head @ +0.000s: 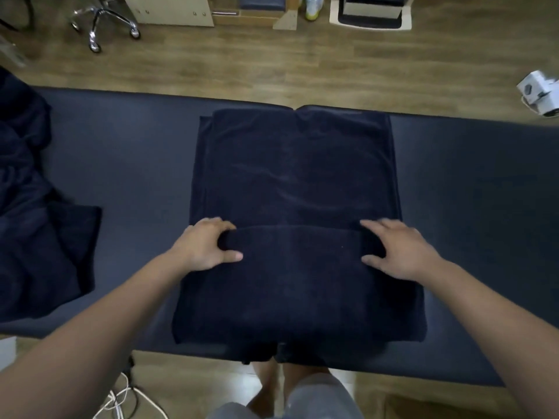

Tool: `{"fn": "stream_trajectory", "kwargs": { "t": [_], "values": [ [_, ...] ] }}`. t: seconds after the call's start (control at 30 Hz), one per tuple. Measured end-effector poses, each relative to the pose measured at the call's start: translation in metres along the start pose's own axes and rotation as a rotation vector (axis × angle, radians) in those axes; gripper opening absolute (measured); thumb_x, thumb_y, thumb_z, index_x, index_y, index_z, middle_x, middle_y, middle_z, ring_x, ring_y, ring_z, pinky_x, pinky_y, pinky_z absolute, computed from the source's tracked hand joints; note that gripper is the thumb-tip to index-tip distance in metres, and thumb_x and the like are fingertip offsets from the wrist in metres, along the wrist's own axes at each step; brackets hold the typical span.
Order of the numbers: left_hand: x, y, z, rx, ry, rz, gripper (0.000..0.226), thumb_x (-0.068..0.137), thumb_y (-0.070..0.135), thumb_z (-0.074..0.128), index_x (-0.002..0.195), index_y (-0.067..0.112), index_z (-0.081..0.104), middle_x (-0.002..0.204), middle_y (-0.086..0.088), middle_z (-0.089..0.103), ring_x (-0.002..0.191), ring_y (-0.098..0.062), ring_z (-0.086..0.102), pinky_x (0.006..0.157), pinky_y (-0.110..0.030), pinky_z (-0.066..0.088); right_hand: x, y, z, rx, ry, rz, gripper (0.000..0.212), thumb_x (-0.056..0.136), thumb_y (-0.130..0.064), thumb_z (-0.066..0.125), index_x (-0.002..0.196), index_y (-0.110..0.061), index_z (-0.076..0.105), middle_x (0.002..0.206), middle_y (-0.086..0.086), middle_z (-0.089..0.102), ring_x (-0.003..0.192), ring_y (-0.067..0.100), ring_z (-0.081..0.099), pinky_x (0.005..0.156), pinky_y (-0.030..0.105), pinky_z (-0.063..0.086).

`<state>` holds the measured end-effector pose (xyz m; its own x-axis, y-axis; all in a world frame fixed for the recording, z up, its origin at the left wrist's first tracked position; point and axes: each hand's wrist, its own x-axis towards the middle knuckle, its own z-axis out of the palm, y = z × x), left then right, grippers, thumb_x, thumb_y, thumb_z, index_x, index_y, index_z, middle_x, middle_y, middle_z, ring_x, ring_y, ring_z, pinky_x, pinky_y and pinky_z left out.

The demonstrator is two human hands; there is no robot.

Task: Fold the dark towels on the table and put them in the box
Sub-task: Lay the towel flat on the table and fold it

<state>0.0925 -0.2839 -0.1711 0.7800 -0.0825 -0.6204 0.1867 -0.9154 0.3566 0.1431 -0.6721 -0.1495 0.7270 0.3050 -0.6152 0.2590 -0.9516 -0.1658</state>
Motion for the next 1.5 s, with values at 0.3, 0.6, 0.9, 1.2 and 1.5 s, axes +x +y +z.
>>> {"fn": "stream_trajectory", "kwargs": {
  "t": [0.3, 0.6, 0.9, 1.2, 1.5],
  "values": [
    [0.042, 0.002, -0.102, -0.121, 0.139, 0.065, 0.01, 0.088, 0.028, 0.073, 0.089, 0.029, 0.063, 0.094, 0.01, 0.065, 0.093, -0.015, 0.063, 0.086, -0.035, 0.047, 0.053, 0.018, -0.076, -0.015, 0.169, 0.042, 0.052, 0.081, -0.046, 0.072, 0.129, -0.032, 0.058, 0.135, 0.0, 0.046, 0.134, 0.029, 0.036, 0.114, 0.054, 0.024],
    [-0.006, 0.036, 0.053, 0.302, 0.168, 0.082, 0.089, 0.083, 0.079, 0.013, 0.157, 0.033, -0.006, 0.164, -0.001, -0.023, 0.149, -0.026, -0.028, 0.12, -0.055, -0.013, 0.044, -0.005, 0.03, -0.091, 0.291, -0.011, 0.062, 0.096, -0.045, 0.022, 0.156, -0.03, 0.021, 0.165, 0.004, 0.016, 0.153, 0.025, 0.004, 0.121, 0.058, 0.006],
    [-0.056, 0.038, 0.085, 0.513, 0.185, 0.386, 0.102, 0.076, 0.078, 0.05, 0.154, 0.015, 0.031, 0.164, -0.017, 0.014, 0.152, -0.04, 0.007, 0.113, -0.071, 0.015, -0.046, -0.034, 0.104, -0.201, 0.29, -0.451, 0.089, 0.075, -0.069, 0.059, 0.15, -0.026, 0.038, 0.16, 0.013, 0.026, 0.149, 0.036, 0.021, 0.114, 0.061, 0.022],
    [-0.072, 0.055, 0.068, 0.596, 0.001, 0.119, 0.065, 0.098, 0.026, 0.05, 0.154, 0.021, 0.018, 0.166, -0.013, -0.001, 0.151, -0.043, 0.005, 0.116, -0.056, 0.026, -0.043, -0.039, 0.077, -0.19, 0.292, -0.132, 0.064, 0.062, -0.024, 0.088, 0.122, -0.015, 0.066, 0.121, 0.01, 0.067, 0.108, 0.036, 0.064, 0.081, 0.046, 0.058],
    [-0.131, 0.06, -0.014, 0.004, -0.566, 0.222, 0.036, 0.074, 0.007, 0.057, 0.098, 0.033, 0.069, 0.102, 0.012, 0.072, 0.097, -0.012, 0.065, 0.08, -0.027, 0.052, -0.115, -0.06, 0.004, 0.182, -0.486, -0.13, 0.034, 0.081, -0.022, 0.069, 0.102, -0.049, 0.067, 0.111, -0.021, 0.069, 0.104, 0.007, 0.062, 0.096, 0.03, 0.049]
  ]
}}
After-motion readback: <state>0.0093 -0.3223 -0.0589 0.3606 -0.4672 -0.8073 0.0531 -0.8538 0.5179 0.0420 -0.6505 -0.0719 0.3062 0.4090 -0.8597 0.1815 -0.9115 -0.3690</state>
